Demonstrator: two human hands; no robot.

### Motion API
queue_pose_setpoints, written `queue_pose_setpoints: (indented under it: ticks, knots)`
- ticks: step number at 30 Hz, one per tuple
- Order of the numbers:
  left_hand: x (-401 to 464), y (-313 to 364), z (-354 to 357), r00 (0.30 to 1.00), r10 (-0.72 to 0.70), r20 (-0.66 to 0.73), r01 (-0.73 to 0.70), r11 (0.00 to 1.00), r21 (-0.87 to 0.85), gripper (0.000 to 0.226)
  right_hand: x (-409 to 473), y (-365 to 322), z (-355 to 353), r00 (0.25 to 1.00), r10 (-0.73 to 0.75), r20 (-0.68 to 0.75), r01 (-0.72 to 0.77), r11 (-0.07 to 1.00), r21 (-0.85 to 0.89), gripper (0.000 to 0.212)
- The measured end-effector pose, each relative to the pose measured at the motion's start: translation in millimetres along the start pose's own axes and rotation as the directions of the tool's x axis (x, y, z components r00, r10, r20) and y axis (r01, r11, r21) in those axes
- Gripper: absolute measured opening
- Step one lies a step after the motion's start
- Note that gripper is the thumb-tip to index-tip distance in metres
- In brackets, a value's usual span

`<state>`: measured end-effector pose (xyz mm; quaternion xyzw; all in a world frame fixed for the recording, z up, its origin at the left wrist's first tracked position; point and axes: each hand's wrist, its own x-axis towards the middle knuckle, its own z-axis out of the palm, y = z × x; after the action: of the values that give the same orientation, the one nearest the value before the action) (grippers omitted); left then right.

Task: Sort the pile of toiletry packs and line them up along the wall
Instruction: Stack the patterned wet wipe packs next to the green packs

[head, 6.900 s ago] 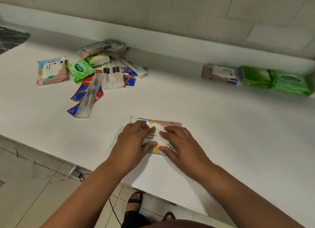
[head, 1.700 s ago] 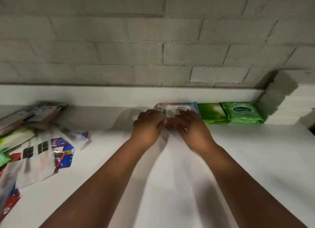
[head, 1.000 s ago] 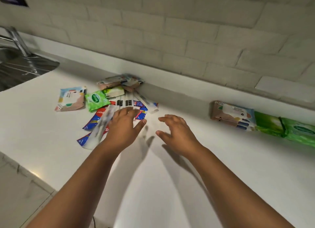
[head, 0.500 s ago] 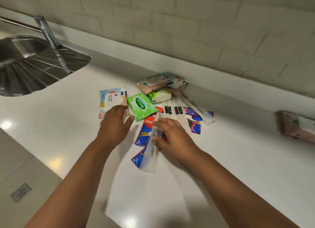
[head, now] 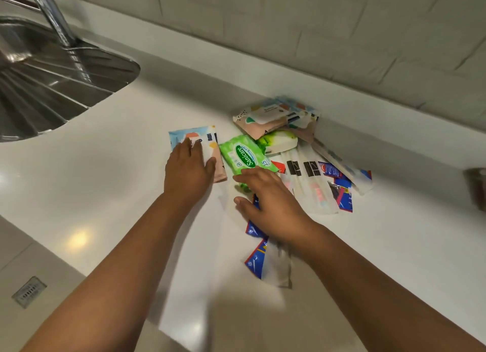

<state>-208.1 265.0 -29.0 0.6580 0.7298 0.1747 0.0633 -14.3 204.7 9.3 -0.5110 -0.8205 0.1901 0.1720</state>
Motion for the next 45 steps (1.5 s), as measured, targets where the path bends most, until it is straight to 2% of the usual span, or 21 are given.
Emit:
queue_pose_setpoints:
  ticks: [9,14,20,23,25,29,32,34,39,45]
  knots:
    - [-41.4,-34.9,-32.0,0.981,0.156,0.115,-0.158,0.987,0.003,0.060,12.2,-11.7,9.1,0.999,-0.031,0.023,0.030,0.999,0.034,0.043]
    - [-82.7,-51.5,-47.7,0.965,0.174,0.194,-0.160,0.983,-0.086,0.067,19.8,-26.6,20.5,0.993,-0.095,0.068,0.094,0.995,0.020,0.045]
    - [-118.5,-70.2,-61.7,0.940,0.240,0.243,-0.189,0.958,-0.215,0.063,23.4,-47.4,35.1,0.954,-0.217,0.206,0.224,0.975,-0.010,0.050]
    - [-129.7,-74.5,-66.8,0.921,0.282,0.268,-0.226,0.948,-0.223,0.063,16.2,-49.0,44.2,0.936,-0.245,0.253,0.267,0.962,-0.057,0.049]
    - [-135.2,-72.5,-69.8,0.928,0.266,0.262,-0.215,0.954,-0.207,0.058,9.4,-49.0,48.7,0.938,-0.245,0.245,0.270,0.960,-0.074,0.047]
    - [-149.8,-64.0,-66.7,0.974,0.183,0.130,-0.172,0.981,-0.091,0.055,-5.7,-50.5,56.0,0.950,-0.243,0.198,0.269,0.957,-0.114,0.047]
    - [-166.6,-60.9,-59.7,0.996,0.067,0.065,-0.065,0.997,-0.041,0.057,-17.6,-52.3,59.6,0.950,-0.278,0.144,0.302,0.933,-0.197,0.048]
    - [-178.1,-61.3,-56.7,0.999,0.023,0.037,-0.022,0.999,-0.041,0.059,-23.7,-53.6,59.5,0.942,-0.288,0.170,0.316,0.933,-0.170,0.050]
    - [-200.3,-64.3,-62.1,0.996,0.041,0.081,-0.035,0.997,-0.074,0.064,-44.7,-56.6,60.8,0.926,-0.281,0.253,0.300,0.953,-0.042,0.049]
    - [-237.4,-52.0,-68.8,0.997,0.013,0.081,-0.008,0.998,-0.067,0.059,-84.2,-59.9,61.5,0.920,-0.297,0.255,0.315,0.948,-0.032,0.052]
